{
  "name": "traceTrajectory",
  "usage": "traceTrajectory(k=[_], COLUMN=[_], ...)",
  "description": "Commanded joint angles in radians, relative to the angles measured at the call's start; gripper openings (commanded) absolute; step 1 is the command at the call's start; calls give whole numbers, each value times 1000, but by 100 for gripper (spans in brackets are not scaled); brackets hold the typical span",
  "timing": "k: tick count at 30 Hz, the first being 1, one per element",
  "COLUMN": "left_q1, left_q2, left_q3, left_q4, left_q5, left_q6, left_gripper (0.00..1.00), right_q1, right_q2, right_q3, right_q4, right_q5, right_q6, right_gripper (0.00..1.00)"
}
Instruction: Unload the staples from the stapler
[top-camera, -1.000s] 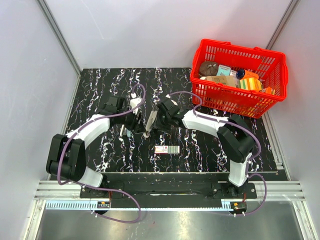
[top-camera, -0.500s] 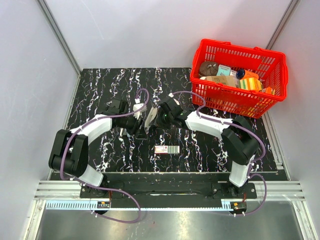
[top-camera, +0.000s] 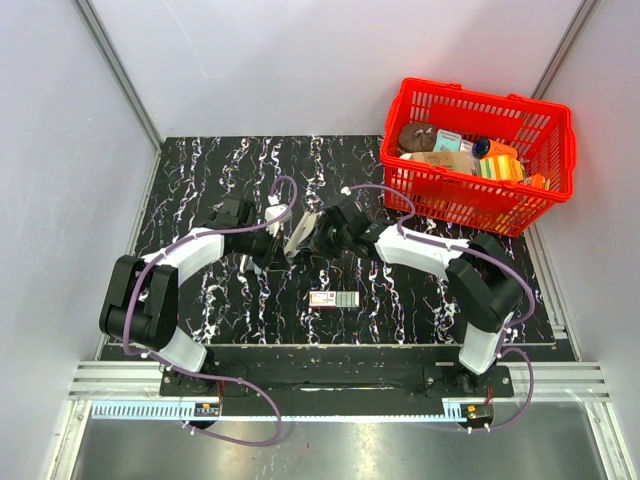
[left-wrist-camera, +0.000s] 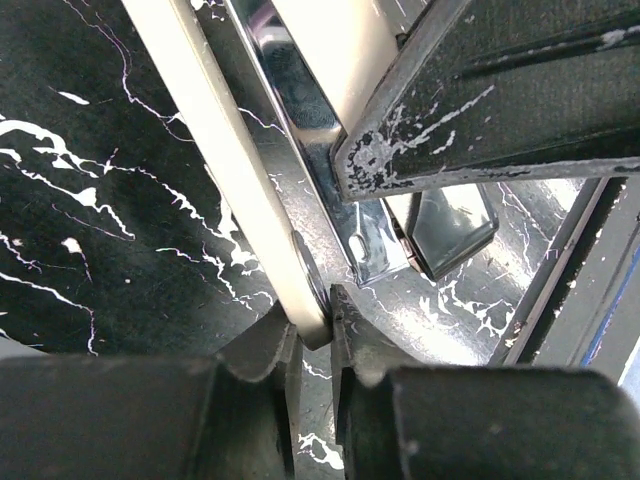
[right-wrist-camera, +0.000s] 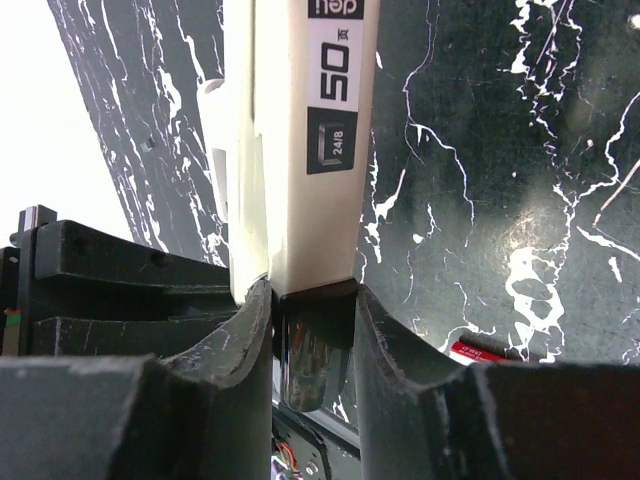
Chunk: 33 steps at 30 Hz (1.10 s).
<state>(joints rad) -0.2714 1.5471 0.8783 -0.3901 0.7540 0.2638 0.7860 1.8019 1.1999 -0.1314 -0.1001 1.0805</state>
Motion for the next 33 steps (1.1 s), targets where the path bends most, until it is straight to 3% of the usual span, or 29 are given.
traceTrajectory(k=[1, 16, 33], left_q1=[-14, -6, -11], left_q2=[-35, -1, 68], left_q3=[30, 89, 209], left_q4=[96, 177, 278], left_q5=[25, -196, -393], left_q6=[46, 126, 261], left_gripper=[3, 0, 0], right_q1=[-1, -25, -25], right_q2=[-53, -122, -300], right_q3=[0, -91, -224], right_q4=[107, 84, -77], right_q5=[-53, -194, -253], right_q6=[1, -119, -471], right_gripper=[0, 0, 0])
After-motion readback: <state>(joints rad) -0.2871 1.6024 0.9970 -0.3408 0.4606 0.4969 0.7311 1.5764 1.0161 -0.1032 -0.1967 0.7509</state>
